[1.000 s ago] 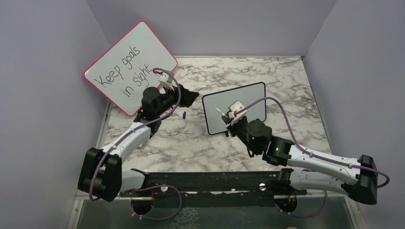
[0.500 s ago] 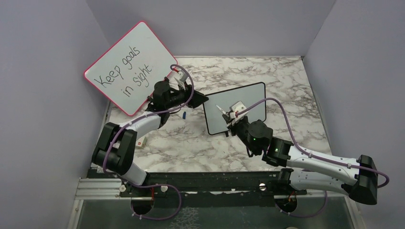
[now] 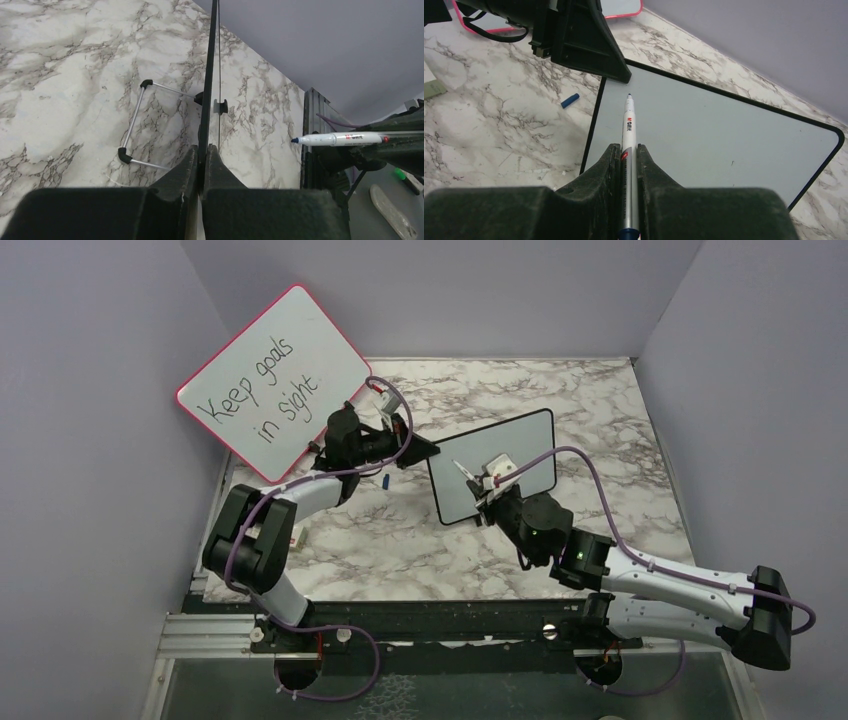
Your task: Write a sentence on the whiteboard
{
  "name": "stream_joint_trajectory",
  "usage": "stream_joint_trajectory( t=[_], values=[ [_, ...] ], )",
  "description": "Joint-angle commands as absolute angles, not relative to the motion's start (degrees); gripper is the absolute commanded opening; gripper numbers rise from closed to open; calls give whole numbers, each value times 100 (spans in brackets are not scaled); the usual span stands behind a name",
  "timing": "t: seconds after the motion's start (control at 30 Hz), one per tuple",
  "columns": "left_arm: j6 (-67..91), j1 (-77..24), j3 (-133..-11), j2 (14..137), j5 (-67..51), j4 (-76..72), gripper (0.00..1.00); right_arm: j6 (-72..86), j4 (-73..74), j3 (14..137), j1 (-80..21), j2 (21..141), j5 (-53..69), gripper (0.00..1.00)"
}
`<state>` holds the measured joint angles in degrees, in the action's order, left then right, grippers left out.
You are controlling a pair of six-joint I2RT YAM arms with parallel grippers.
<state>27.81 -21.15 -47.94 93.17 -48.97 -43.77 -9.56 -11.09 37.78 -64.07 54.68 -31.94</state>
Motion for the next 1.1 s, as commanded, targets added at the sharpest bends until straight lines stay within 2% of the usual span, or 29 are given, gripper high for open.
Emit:
stream_joint_trajectory(
  t=[0.0, 0.23, 0.47, 0.57, 0.73, 1.07],
  values=[
    [2617, -2092, -4416, 8926, -5135, -4614, 0, -1025, -1283, 3701, -6442, 5341, -3133, 1],
    [2501, -2057, -3867, 8480, -5146, -4573, 0, -968, -1162, 3765, -6442, 5322, -2901, 1],
    [2583, -2061, -3852, 8368, -5012, -4500, 0, -1018, -1195, 3970, -6451, 5599, -2788, 1],
    [2605, -2065, -3840, 8306, -4912, -4476, 7, -1020, -1119, 4073, -6451, 5748, -2889, 1],
    [2701, -2086, -3892, 8281, -4831, -4452, 9, -1016, -1127, 4112, -6451, 5888, -3006, 1],
    [2700, -2248, -4059, 8388, -4730, -4460, 0, -1166, -1408, 3964, -6451, 6002, -3279, 1]
  ],
)
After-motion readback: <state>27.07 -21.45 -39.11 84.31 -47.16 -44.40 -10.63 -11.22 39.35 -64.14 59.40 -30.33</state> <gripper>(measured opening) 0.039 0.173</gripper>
